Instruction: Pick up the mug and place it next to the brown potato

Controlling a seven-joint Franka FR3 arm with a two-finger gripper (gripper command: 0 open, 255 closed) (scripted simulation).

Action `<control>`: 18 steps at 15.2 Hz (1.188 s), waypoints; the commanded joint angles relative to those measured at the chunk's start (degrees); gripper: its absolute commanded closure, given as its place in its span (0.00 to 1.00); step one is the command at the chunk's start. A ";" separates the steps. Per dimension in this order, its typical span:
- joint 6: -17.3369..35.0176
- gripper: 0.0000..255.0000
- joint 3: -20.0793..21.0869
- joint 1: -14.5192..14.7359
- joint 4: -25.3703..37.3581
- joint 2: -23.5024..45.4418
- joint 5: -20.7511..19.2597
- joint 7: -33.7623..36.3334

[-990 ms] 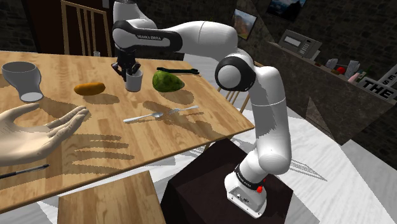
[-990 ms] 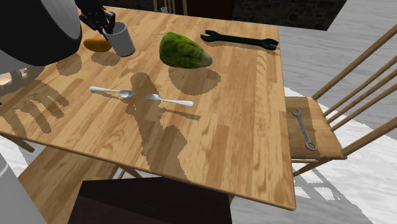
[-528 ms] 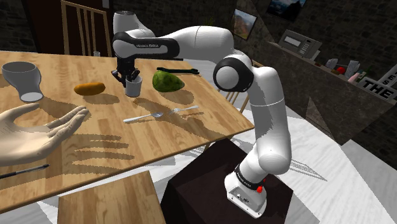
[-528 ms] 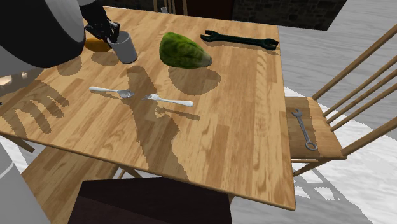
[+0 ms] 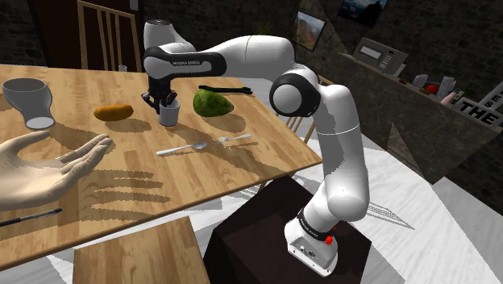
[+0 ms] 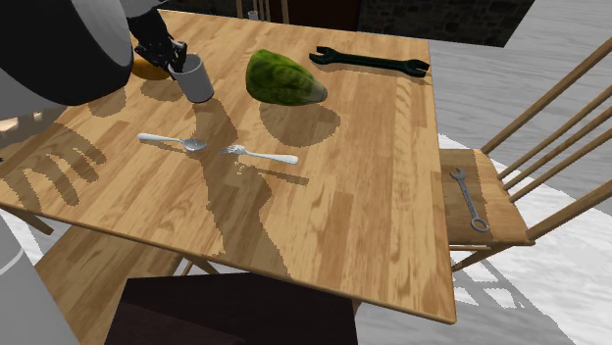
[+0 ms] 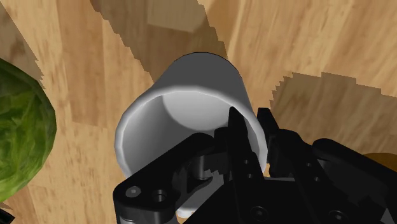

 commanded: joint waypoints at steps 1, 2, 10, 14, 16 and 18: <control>0.01 1.00 0.00 0.00 0.01 -0.01 0.00 0.00; 0.02 0.00 0.00 -0.01 -0.01 -0.02 0.00 0.00; -4.64 0.00 0.12 0.29 2.94 -1.72 0.15 -0.16; -5.94 0.00 0.15 0.38 3.90 -2.05 0.19 -0.20; -5.94 0.00 0.15 0.38 3.91 -2.04 0.19 -0.20; -5.94 0.00 0.15 0.38 3.91 -2.04 0.19 -0.20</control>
